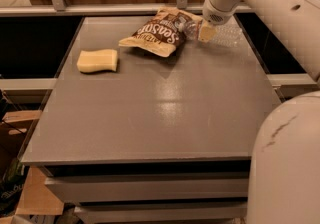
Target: Move water bottle near brown chip bag
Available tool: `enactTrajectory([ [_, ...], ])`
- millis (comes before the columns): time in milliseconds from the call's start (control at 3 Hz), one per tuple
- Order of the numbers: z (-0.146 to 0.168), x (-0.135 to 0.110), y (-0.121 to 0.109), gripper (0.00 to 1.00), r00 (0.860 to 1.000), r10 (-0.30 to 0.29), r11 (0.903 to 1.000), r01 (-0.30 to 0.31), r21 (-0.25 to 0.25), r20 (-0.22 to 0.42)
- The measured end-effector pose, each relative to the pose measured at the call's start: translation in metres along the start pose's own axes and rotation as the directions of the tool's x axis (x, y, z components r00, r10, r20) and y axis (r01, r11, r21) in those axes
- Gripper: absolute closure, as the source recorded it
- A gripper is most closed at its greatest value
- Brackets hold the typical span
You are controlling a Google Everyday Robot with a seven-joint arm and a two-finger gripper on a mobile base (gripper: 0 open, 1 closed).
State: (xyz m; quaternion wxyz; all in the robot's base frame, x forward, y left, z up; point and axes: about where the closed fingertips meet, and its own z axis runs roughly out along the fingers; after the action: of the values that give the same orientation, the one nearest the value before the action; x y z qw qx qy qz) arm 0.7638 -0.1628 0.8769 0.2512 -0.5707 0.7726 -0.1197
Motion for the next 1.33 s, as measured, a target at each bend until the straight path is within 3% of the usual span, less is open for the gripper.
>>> enactTrajectory([
  [333, 0.010, 0.003, -0.002, 0.14, 1.000, 0.012, 0.9999, -0.012, -0.010, -0.008],
  [667, 0.021, 0.008, -0.005, 0.00, 1.000, 0.020, 0.9992, -0.021, -0.034, -0.015],
  [1333, 0.010, 0.004, -0.002, 0.00, 1.000, -0.020, 0.9972, 0.021, -0.072, 0.018],
])
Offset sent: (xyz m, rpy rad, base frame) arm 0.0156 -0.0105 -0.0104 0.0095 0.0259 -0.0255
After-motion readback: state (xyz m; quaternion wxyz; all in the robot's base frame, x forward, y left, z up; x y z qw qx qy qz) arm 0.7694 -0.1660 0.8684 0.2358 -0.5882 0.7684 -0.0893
